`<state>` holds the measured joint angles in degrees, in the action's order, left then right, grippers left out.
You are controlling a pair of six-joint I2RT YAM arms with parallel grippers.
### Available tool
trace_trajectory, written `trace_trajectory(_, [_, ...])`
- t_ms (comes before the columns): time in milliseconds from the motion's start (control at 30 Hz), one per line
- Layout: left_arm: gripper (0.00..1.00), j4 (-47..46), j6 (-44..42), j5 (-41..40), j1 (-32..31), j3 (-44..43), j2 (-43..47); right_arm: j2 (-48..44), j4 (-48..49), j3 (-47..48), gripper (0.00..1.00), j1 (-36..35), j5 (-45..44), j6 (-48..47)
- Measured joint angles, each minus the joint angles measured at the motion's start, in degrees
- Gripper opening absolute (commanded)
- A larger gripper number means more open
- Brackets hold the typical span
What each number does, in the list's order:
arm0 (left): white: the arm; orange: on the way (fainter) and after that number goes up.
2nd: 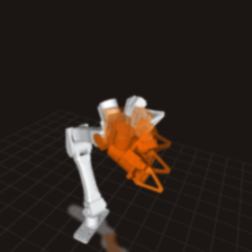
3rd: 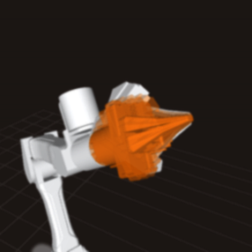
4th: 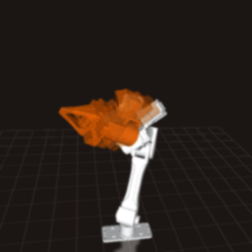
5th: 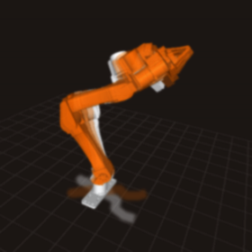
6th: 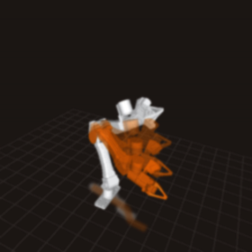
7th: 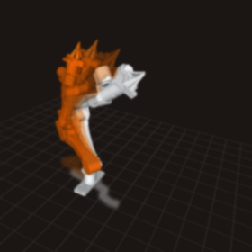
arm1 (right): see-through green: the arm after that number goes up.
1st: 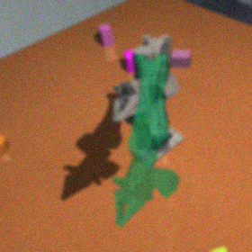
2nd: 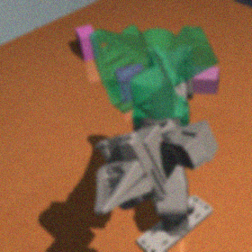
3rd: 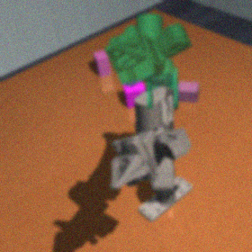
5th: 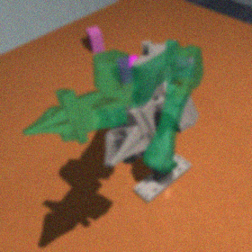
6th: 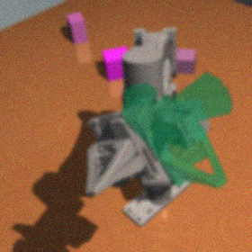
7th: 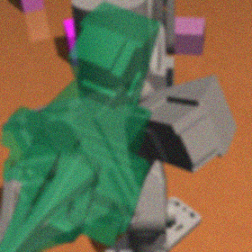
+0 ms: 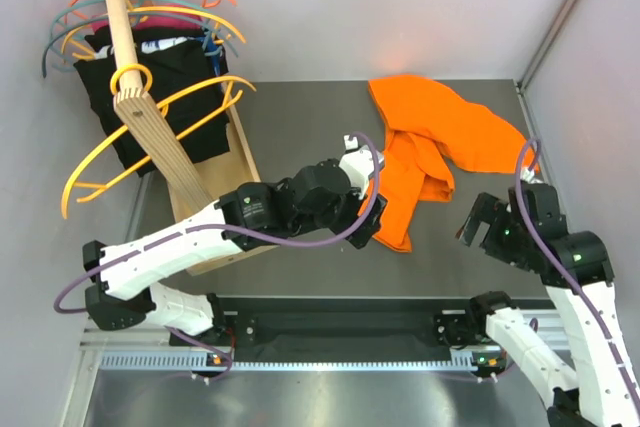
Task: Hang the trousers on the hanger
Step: Flatten out the trousers at the center of the board.
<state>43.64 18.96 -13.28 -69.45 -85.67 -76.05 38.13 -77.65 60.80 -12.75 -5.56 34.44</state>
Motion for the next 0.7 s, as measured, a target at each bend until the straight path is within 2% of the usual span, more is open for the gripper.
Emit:
trace_trajectory(133, [0.84, -0.09, -0.72, 0.70, -0.07, -2.78, -0.74, 5.95, 0.26, 4.42, 1.00, 0.00, -4.13, -2.05])
trace_trajectory(233, [0.84, -0.11, -0.85, 0.59, -0.07, -3.06, -0.72, 14.32, 4.85, 8.96, 0.87, 0.00, -8.63, -4.22])
trace_trajectory(300, [0.84, -0.09, -0.85, 0.11, -0.07, -3.04, -0.72, 20.11, 11.87, 11.17, 0.82, 0.26, -11.89, -6.82])
trace_trajectory(433, [0.85, -0.11, -0.98, -0.87, 0.07, -3.04, -0.72, 30.51, 26.38, 11.91, 0.82, 4.98, -13.90, -11.98])
trace_trajectory(600, [0.85, -0.04, -1.20, -1.57, 1.27, -3.04, -0.98, 46.60, 37.42, 17.20, 0.93, 12.07, -13.60, -15.04])
trace_trajectory(700, [0.85, -0.02, -1.25, -1.57, 3.04, -3.04, -2.03, 56.35, 42.49, 19.74, 0.94, 14.38, -11.65, -17.16])
